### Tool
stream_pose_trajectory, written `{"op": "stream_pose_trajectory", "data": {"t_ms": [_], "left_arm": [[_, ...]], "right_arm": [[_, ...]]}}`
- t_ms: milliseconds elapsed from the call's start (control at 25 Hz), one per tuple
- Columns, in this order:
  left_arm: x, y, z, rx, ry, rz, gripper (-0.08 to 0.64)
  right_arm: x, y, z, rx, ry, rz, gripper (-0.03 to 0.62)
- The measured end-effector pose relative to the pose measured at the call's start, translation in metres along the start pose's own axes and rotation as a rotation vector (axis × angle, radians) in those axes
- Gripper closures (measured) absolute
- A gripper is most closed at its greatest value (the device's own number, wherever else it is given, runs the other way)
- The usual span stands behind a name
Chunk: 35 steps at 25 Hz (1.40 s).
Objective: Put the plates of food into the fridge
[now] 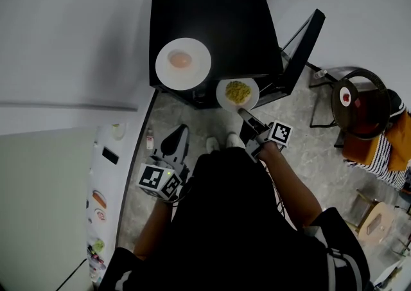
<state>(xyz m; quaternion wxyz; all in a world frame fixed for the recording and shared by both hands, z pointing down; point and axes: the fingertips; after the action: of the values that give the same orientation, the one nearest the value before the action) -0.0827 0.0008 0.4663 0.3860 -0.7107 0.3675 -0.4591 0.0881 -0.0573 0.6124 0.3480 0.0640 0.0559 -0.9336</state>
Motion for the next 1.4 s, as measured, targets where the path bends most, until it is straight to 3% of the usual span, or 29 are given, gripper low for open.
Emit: {"op": "stream_pose_trajectory", "data": {"t_ms": [840, 1400], "left_arm": [[0.014, 0.001, -0.004, -0.014, -0.008, -0.016, 0.528], [0.014, 0.001, -0.006, -0.014, 0.004, -0.022, 0.528]], "right_arm": [[0.026, 0.036, 0.032, 0.041, -0.076, 0.181, 0.555], [0.042, 0.064, 0.044, 0.062, -0.143, 0.353, 0.557]]}}
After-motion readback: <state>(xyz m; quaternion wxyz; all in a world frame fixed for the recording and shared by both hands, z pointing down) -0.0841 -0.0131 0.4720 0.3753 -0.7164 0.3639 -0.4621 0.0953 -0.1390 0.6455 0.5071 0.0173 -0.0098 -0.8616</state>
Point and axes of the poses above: the fingertips, and each gripper's own axes: x forward along the fingers, z to its right, y out of its top, and after that the axes turned 14 degrees about y, right-handed
